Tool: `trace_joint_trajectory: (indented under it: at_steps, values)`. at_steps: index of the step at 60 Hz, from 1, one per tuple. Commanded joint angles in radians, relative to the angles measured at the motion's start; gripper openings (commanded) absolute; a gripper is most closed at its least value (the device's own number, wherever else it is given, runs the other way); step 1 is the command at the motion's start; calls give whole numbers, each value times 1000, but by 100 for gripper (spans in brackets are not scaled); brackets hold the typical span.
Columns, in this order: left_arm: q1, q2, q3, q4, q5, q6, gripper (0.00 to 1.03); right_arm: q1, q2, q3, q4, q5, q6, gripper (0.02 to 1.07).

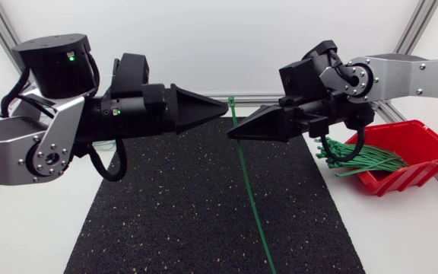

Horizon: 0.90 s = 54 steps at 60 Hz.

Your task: Take a green cable tie from the red box, thread the tail through the head to close it, then place it in the transparent bin on the left.

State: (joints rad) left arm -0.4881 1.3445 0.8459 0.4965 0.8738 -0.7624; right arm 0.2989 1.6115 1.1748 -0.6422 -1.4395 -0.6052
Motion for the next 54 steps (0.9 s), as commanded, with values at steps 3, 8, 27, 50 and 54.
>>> trace_joint_trajectory:
  at_steps: [3, 8, 27, 50, 54]
  values:
    - [5, -10, -13, 17, -2, 8, 24, -6, 4, -58, 73, 13, 2, 8]
    - [8, -19, -24, 17, -4, 18, 24, -9, 4, -79, 125, 41, 1, 8]
    - [19, -13, -47, 17, -4, 60, 26, -15, -28, -110, 245, 73, 5, 8]
    - [29, -4, -51, 16, -7, 115, 27, 31, -84, -176, 564, 185, 213, 8]
    - [33, -5, -51, 16, -7, 123, 28, 26, -85, -179, 576, 166, 262, 8]
